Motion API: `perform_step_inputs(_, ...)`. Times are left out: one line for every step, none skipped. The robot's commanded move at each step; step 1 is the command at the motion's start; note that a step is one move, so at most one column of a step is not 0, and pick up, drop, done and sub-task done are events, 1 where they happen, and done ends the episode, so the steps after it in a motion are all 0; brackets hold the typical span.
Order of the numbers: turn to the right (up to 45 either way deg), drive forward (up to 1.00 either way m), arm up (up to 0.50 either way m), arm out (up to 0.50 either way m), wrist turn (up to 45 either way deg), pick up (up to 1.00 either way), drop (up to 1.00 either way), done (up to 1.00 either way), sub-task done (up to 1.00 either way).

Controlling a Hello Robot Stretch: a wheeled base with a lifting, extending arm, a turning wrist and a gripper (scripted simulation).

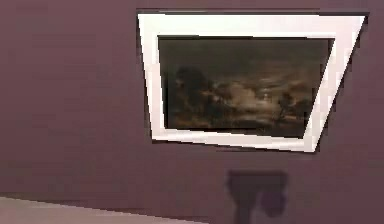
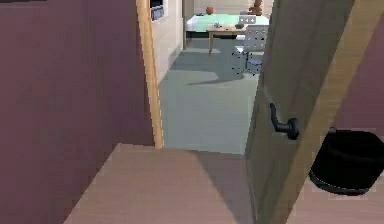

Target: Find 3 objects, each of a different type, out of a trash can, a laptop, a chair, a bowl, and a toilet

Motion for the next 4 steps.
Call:
perform_step_inputs(45.0, 0.0, 0.0, 0.0, 0.0, 0.0, 0.0, 0.0, 0.0)
perform_step_inputs(24.0, 0.0, 0.0, 0.0, 0.0, 0.0, 0.0, 0.0, 0.0)
perform_step_inputs(0.0, 0.65, 0.0, 0.0, 0.0, 0.0, 0.0, 0.0, 0.0)
perform_step_inputs(42.0, 0.0, 0.0, 0.0, 0.0, 0.0, 0.0, 0.0, 0.0)
